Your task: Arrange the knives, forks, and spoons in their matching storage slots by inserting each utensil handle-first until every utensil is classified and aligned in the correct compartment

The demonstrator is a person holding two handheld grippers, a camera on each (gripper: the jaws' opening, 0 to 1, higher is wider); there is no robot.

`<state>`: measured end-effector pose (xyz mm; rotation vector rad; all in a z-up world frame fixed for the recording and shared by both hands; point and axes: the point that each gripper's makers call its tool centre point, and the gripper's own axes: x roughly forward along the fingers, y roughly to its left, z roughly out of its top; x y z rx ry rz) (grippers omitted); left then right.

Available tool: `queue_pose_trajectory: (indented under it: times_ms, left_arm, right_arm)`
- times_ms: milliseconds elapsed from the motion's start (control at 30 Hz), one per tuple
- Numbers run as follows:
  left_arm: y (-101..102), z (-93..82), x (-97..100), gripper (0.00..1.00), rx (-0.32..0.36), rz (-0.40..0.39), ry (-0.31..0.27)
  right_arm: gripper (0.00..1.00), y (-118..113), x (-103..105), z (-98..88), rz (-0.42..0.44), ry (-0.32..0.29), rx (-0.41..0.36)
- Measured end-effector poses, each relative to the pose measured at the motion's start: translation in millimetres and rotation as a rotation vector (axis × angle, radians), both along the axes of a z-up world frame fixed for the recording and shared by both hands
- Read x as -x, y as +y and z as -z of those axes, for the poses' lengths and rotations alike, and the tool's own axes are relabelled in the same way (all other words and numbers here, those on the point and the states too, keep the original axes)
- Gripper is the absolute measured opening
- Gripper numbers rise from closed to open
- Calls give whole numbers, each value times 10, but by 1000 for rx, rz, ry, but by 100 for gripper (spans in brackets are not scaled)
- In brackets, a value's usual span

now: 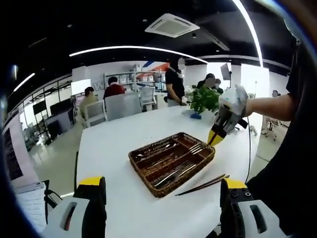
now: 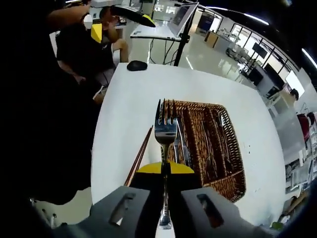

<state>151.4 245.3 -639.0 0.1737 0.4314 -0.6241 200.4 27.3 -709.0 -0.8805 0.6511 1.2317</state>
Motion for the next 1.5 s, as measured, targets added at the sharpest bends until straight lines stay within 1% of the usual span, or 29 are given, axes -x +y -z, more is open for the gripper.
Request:
queue_pose_trajectory:
  times_ms: [33,133,267,533,833,1133,1500]
  left_arm:
    - [-7,-2,-1,100,-1,2,-2]
    - [-21,-7,-5,100,1,6,-3]
    - [-26,0,-12,100,-1,9,-1]
    - [-26,2,-25,100,-4,18,2]
    - [14,16,-66,100,-2,16,9]
    - [19,50,-65,100,1,14,19]
    - [138,88,-68,100,2,-1,27]
  right_arm:
    - [0,5,8,-55,-6,-8,4]
    - [0,21,25,-126,-16,-14,10]
    - [0,37,28,-187,-26,-27,15]
    - [0,28,16,-197,-35,-33,31]
    - [0,85,-52,-192,-38,-30,37]
    - [0,151,-166,-157,-46,-38,52]
    - [0,268,-379,-179,-62,-52,54]
